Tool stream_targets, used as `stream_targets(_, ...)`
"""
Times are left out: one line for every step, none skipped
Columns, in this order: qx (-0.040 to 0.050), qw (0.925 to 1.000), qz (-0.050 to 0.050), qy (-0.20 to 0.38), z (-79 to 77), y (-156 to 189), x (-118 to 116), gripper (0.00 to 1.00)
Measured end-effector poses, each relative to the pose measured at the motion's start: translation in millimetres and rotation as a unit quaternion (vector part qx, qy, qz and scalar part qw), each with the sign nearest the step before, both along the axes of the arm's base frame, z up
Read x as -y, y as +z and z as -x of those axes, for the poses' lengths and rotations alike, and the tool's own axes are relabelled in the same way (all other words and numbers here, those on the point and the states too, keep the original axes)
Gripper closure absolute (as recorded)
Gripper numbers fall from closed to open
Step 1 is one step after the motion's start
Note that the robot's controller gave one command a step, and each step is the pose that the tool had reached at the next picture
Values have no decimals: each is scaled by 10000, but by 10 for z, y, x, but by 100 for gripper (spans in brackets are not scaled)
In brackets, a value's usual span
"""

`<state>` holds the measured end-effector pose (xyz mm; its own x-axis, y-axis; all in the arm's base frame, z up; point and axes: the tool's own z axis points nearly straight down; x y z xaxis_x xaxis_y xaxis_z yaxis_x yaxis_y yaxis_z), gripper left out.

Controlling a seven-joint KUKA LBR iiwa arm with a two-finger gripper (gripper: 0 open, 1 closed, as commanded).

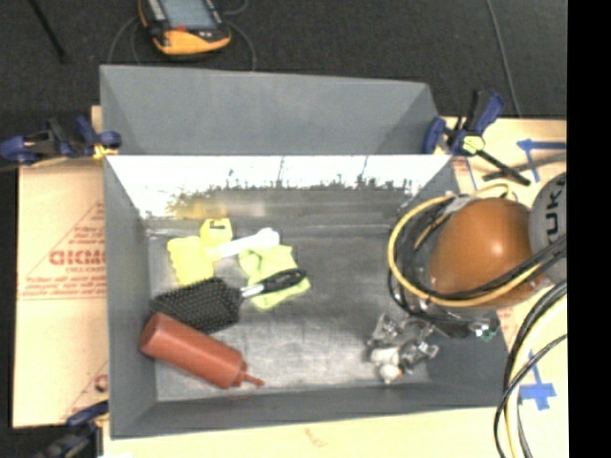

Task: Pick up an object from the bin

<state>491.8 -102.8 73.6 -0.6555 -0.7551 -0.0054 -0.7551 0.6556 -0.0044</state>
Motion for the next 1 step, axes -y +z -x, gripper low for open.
stream_targets(-3, 9999, 5, -156, -72, 1545, 135, 100)
